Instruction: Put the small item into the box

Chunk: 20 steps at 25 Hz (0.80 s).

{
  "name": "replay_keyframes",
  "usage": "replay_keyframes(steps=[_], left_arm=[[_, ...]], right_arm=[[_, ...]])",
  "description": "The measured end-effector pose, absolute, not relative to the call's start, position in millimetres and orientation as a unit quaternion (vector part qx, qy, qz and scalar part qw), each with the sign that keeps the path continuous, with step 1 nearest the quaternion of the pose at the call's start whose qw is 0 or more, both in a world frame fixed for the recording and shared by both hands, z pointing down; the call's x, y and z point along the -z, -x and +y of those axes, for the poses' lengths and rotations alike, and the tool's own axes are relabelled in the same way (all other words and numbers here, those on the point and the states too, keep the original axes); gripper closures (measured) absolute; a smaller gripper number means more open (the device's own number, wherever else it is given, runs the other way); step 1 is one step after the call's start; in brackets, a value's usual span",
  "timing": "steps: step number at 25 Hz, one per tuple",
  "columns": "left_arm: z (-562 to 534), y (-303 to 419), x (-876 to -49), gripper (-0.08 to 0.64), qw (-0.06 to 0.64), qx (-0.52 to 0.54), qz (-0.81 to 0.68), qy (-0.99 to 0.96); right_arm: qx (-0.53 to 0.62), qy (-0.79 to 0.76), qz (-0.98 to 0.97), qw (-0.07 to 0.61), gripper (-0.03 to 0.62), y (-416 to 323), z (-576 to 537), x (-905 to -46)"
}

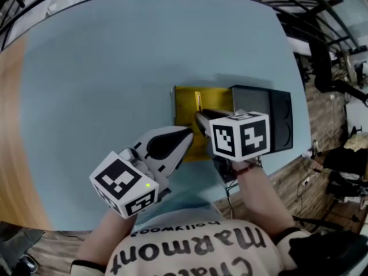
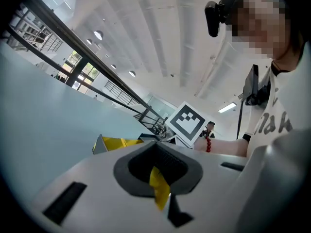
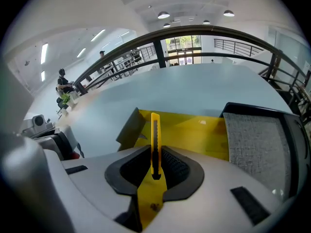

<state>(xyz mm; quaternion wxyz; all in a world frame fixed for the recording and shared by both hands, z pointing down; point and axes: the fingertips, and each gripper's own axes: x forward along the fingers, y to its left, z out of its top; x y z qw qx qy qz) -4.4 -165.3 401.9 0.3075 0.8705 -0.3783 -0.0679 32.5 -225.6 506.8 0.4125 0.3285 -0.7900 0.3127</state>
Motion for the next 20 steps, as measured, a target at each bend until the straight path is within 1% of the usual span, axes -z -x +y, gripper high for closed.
replay_keyframes(steps=[4, 20], left_arm=[[-166.1, 8.4, -400.9, 0.558, 0.311, 0.069, -0.389, -0.865], [-161.1, 9.9, -408.0, 0.558, 0.308, 0.061, -0.393, -0.864]], right_arm=[[-0.311, -0.335, -0.780, 0.427, 0.508, -36.8, -229.0, -510.5], [-0.349, -0.344, -0.759, 0.429, 0.507, -45.0, -221.9, -530.1]])
